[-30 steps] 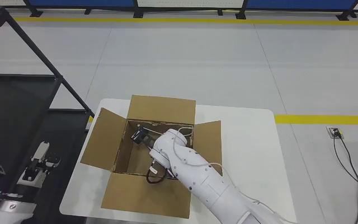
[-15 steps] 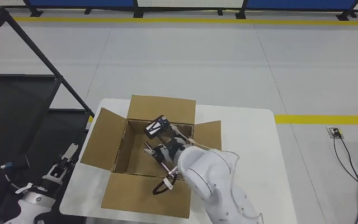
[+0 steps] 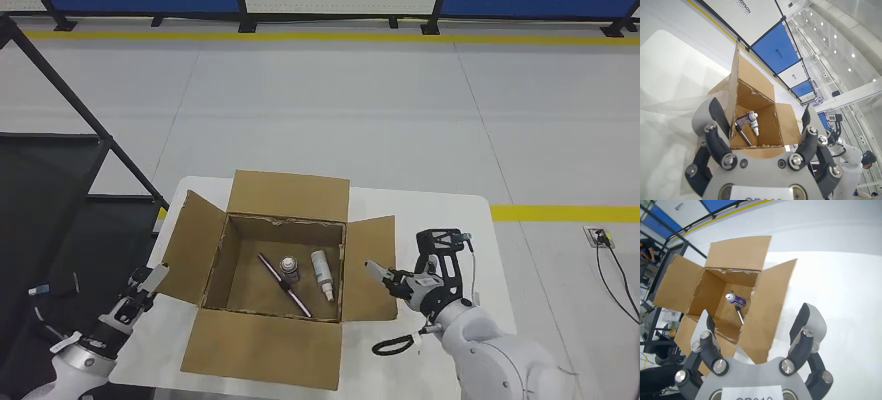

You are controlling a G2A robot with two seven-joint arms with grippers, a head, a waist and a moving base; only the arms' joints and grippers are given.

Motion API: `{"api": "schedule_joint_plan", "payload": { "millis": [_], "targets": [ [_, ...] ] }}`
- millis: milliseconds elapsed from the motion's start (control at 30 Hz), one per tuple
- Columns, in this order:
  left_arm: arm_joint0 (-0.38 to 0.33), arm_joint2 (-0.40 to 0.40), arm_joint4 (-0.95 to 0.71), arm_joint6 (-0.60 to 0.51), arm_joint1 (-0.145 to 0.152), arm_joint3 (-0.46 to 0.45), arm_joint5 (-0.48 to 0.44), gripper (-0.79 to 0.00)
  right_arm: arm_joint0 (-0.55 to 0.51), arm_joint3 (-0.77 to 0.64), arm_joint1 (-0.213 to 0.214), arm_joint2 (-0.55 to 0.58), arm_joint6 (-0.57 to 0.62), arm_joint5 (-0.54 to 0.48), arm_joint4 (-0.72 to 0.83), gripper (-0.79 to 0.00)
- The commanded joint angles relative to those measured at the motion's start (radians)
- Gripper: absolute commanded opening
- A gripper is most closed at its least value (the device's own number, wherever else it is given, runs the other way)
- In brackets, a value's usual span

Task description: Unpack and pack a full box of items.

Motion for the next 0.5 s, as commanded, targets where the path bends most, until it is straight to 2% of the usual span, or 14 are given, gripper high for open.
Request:
{"api": "schedule_joint_plan", "payload": {
  "millis": [0,100,200,467],
  "targets": [
    [-0.004,0.011,0.006,-0.004,0.000,-0.004,0.007,0.000,0.001,0.000,0.000,-0.005,-0.001,-0.003,-0.001,0.000],
    [-0.009,0.025,0.015,-0.020,0.002,-0.016,0.013,0.000,-0.001,0.002,0.000,-0.005,-0.006,-0.003,0.001,0.000],
    [-0.010,0.042,0.035,-0.028,0.002,-0.029,0.011,0.000,-0.004,0.042,0.004,0.009,-0.028,-0.013,0.069,0.000],
    [-0.002,0.092,0.075,-0.033,0.002,-0.061,0.004,0.000,0.082,0.164,0.021,0.080,0.098,-0.019,0.238,0.000]
  ]
}}
